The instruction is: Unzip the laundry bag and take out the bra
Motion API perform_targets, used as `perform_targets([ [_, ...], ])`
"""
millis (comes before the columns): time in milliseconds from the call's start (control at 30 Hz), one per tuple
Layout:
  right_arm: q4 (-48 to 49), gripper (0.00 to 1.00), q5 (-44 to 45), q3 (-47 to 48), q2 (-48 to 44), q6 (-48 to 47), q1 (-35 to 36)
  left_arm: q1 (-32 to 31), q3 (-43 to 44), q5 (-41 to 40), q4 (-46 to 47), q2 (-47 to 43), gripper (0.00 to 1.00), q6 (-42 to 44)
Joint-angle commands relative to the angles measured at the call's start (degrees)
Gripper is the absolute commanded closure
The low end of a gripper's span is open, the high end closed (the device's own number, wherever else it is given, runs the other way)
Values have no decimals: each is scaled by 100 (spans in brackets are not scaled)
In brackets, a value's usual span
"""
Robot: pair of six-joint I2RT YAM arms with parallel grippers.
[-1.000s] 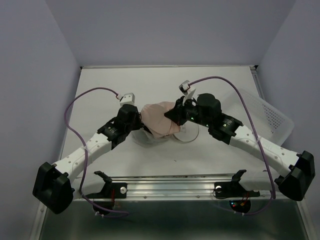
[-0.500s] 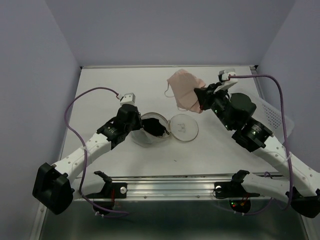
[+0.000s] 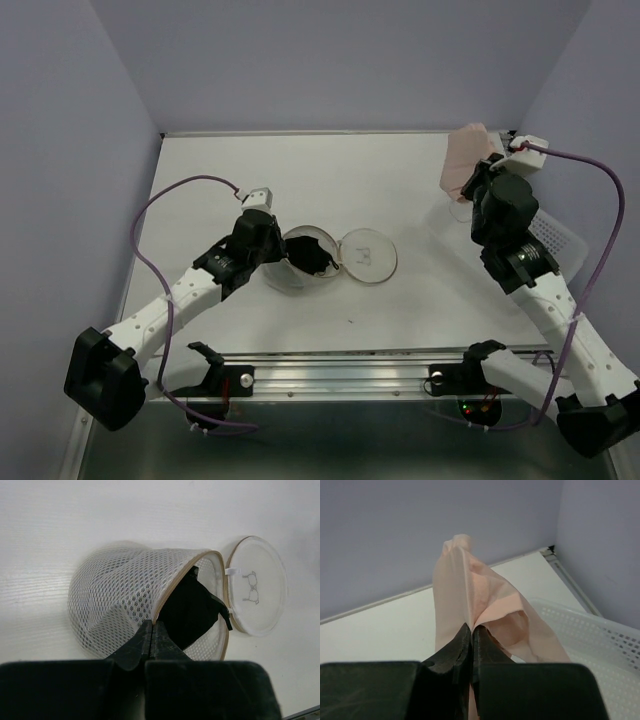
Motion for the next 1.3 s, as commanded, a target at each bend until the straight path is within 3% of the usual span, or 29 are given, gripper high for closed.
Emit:
perform_targets([
  [0,198,99,-723,-345,185,753,-1096,34,-88,60,170,-246,100,133],
  [167,233,99,-2497,-610,334,1675,-2774,34,-88,121,223,-273,100,151],
  [367,602,99,-3249,-1320,388,2477,-3541,34,-106,156,258,-291,100,159],
  [667,57,99,-2282,-1568,-78,2864,-3718,25,-89,227,311,-168,100,203],
  [1000,802,99,-3845,-1928,440,2899,-3771,34,-115,209,258,-291,100,195],
  [1267,1647,99,-3803,-2833,712,2917,-3823,34,-97,244,258,-326,100,195],
])
